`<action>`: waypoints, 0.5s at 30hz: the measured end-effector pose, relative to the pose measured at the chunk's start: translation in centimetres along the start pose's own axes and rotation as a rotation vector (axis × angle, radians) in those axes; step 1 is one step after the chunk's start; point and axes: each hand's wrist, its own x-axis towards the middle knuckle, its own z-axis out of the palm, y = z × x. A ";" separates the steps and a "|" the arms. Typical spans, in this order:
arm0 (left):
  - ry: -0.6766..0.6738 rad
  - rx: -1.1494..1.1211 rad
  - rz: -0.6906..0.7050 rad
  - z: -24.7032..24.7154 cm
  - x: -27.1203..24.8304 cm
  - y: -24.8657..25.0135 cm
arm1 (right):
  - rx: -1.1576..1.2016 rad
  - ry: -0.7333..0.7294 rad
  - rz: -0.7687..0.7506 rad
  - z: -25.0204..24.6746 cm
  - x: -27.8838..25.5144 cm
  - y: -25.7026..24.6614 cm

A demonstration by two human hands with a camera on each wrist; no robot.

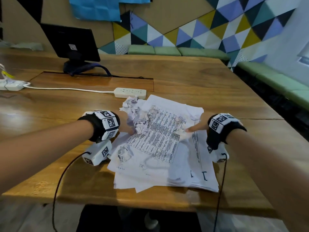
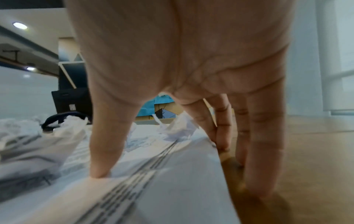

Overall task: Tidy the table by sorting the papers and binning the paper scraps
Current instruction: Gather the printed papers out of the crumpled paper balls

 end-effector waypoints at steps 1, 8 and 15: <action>-0.014 0.008 0.000 -0.1 0.4 0.1 | 0.032 0.011 0.006 -0.3 -0.5 -0.5; 0.043 -0.052 -0.004 -0.3 1.2 1.3 | 0.175 0.023 0.047 -0.4 1.4 -2.3; -0.003 -0.170 -0.079 -0.7 2.6 1.6 | 0.304 0.077 -0.008 0.1 0.5 -4.3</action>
